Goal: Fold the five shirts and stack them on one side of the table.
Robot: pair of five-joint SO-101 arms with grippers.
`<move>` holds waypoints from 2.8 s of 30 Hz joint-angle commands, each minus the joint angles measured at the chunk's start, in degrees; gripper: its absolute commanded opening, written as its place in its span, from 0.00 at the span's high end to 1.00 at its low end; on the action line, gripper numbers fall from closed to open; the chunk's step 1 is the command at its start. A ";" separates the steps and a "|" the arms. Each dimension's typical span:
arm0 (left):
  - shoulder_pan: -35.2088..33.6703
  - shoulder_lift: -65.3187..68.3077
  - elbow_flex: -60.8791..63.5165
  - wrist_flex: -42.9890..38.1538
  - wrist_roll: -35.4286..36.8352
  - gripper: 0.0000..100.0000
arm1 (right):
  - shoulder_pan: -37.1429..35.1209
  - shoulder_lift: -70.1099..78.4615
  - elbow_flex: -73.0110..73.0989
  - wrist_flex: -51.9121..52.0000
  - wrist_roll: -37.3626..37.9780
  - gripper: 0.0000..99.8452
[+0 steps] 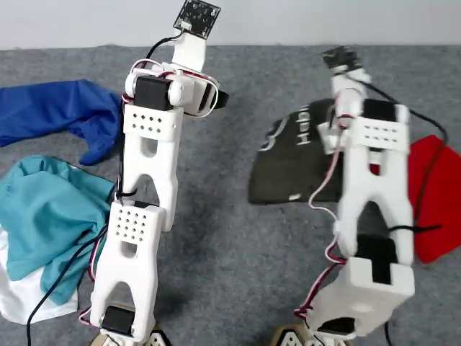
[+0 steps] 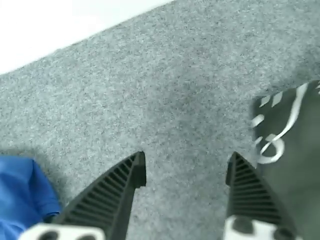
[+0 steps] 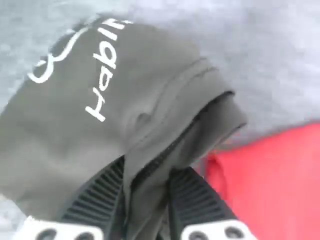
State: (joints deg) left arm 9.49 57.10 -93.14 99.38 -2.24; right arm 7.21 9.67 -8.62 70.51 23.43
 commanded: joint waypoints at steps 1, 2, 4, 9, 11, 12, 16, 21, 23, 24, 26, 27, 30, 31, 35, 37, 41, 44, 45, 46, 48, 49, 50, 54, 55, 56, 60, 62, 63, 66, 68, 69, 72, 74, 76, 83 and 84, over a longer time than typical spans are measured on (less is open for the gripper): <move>0.70 -3.96 -2.95 1.32 0.53 0.75 | 4.00 -4.97 -0.79 -0.75 -2.81 0.99; 0.70 -3.96 -2.95 1.32 0.53 0.75 | 4.88 -5.14 -0.79 -1.54 -3.69 0.99; 0.70 -3.96 -2.95 1.32 0.53 0.75 | 6.37 -5.32 -0.79 -3.21 -4.66 0.99; 0.70 -3.78 -2.95 1.32 0.53 0.75 | 10.68 -5.49 -1.41 -5.32 -8.09 0.99; 0.70 -3.60 -2.95 1.32 0.53 0.75 | 13.58 -5.41 -3.52 -5.05 -9.49 0.99; 0.70 -3.60 -2.95 1.32 0.53 0.75 | 15.08 -5.14 -4.48 -4.88 -9.67 0.99; 1.58 -3.52 -2.95 1.32 0.53 0.75 | 21.05 -5.14 -5.54 -5.14 -9.58 0.99; 2.55 -3.52 -2.86 1.32 0.53 0.75 | 29.23 -5.05 -5.36 -5.32 -9.49 0.99; 2.55 -3.52 -2.86 1.32 0.53 0.75 | 32.04 -4.97 -5.10 -5.14 -8.88 0.99; 2.55 -3.52 -2.86 1.32 0.53 0.75 | 33.36 -4.79 -4.57 -5.32 -8.35 0.99; 2.55 -3.52 -2.86 1.32 0.53 0.75 | 35.74 -3.56 -4.22 -5.41 -7.38 0.99; 2.55 -3.52 -2.86 1.32 0.53 0.75 | 36.88 -2.68 -4.13 -5.41 -7.03 0.99; 2.55 -3.52 -2.86 1.32 0.53 0.75 | 40.66 1.71 -4.04 -6.55 -6.95 0.99; 2.55 -3.52 -2.42 1.32 0.53 0.75 | 41.80 3.38 -4.04 -6.90 -7.21 0.99; 2.55 -3.60 1.01 1.32 0.53 0.75 | 43.82 9.27 -4.04 -6.37 -7.21 0.99; 2.55 -3.60 1.98 1.32 0.53 0.75 | 44.62 11.12 -4.13 -4.88 -7.21 0.97; 2.55 -3.96 2.15 1.32 0.53 0.75 | 46.02 11.56 -4.48 -0.84 -6.95 0.84; 2.46 -3.96 2.24 1.32 0.53 0.75 | 47.43 9.54 -7.21 4.09 -6.77 0.76; 2.46 -3.87 2.24 1.32 0.53 0.75 | 47.78 8.48 -8.62 6.02 -6.77 0.74; 2.55 -3.87 2.24 1.32 0.53 0.75 | 48.04 7.25 -10.29 8.40 -6.77 0.72; 2.55 -3.87 2.33 1.32 0.53 0.75 | 48.22 4.09 -13.98 13.85 -6.68 0.70; 2.55 -3.87 2.33 1.32 0.53 0.75 | 48.13 2.59 -15.91 16.40 -6.68 0.69; 2.55 -3.87 2.33 1.32 0.53 0.75 | 47.96 1.01 -17.58 18.42 -6.77 0.69; 2.55 -3.43 2.42 1.32 0.53 0.75 | 44.00 -3.65 -19.96 21.49 -7.30 0.69; 2.55 -3.43 2.42 1.32 0.53 0.75 | 42.15 -3.82 -19.69 21.67 -7.30 0.69; 2.55 -3.43 2.86 1.32 0.53 0.75 | 40.66 -3.47 -18.90 21.41 -7.12 0.69; 1.85 -3.96 5.41 1.32 0.53 0.75 | 34.59 0.66 -14.24 21.85 -6.77 0.69; 0.53 -4.04 5.41 1.32 0.53 0.75 | 30.55 2.07 -12.22 24.92 -3.96 0.69; 0.00 -4.57 5.41 1.32 0.53 0.75 | 28.35 2.24 -12.22 27.56 -0.44 0.69; -0.44 -7.74 5.49 1.32 0.35 0.75 | 22.46 1.54 -12.31 32.57 9.67 0.69; -0.35 -11.25 5.76 1.32 0.35 0.75 | 20.53 -1.10 -12.13 32.40 8.79 0.69; -0.35 -13.27 5.85 1.32 0.44 0.75 | 19.82 -2.86 -12.13 32.40 8.09 0.69; -0.79 -19.96 9.01 1.41 0.53 0.75 | 19.21 -10.59 -11.96 32.40 4.84 0.69; -1.41 -25.32 13.67 1.41 0.53 0.75 | 19.65 -17.54 -10.64 32.40 3.25 0.69; -2.55 -31.47 20.26 1.41 0.53 0.75 | 19.30 -24.92 -6.95 32.22 3.25 0.69; -12.66 -53.80 51.82 1.32 0.09 0.75 | 14.55 -47.96 18.37 26.59 3.34 0.69; -15.47 -56.35 55.52 1.32 0.09 0.75 | 13.85 -50.95 22.68 24.92 3.34 0.69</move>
State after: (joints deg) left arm 0.35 10.86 -48.40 99.38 -2.24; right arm 23.12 -32.09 3.69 98.90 27.12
